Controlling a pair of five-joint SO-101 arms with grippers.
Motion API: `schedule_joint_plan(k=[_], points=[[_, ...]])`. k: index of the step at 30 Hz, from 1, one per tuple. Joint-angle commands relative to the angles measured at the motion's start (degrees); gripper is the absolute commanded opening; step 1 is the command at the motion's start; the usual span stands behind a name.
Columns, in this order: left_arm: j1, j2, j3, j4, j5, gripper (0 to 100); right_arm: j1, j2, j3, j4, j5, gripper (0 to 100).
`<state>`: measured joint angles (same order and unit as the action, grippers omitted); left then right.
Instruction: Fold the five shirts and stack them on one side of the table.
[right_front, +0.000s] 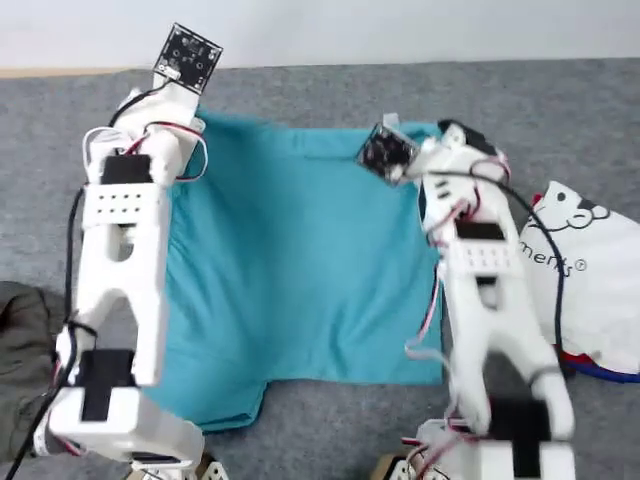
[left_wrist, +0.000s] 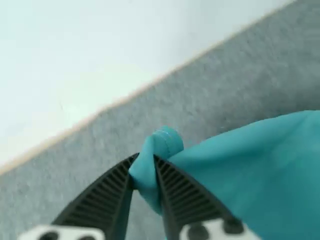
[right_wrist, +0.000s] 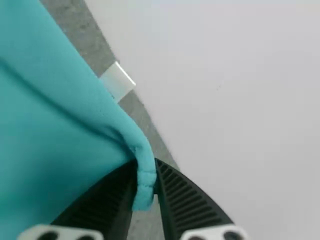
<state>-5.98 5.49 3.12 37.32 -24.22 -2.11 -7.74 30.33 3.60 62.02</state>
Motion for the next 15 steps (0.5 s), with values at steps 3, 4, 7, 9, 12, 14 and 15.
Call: schedule_joint_plan(k=[3, 4, 7, 9, 12, 14, 15], points=[[0.09, 3.96, -8.22, -7.56, -0.62, 0, 0.22, 14.46, -23.91, -1.54, 0.7, 1.0], [0.09, 5.01, -10.15, -7.47, -0.62, 0, 0.22, 17.01, -27.16, -1.45, 0.7, 1.0], [0.18, 7.91, -13.76, -6.33, -0.53, 0, 0.13, 23.16, -34.29, -1.45, 0.7, 1.0], [0.18, 9.05, -14.81, -2.81, -0.53, 0, 0.04, 25.1, -36.22, -0.04, 0.79, 1.0], [0.18, 9.76, -14.9, 5.36, -0.79, 0, -0.13, 25.36, -36.4, 6.02, 0.88, 1.0], [0.0, 9.93, -14.81, 11.78, -0.79, 0, 0.13, 25.36, -36.4, 10.86, 0.88, 1.0], [-0.09, 9.93, -14.81, 15.21, -0.88, 0, 0.22, 25.36, -36.4, 13.14, 0.88, 1.0]])
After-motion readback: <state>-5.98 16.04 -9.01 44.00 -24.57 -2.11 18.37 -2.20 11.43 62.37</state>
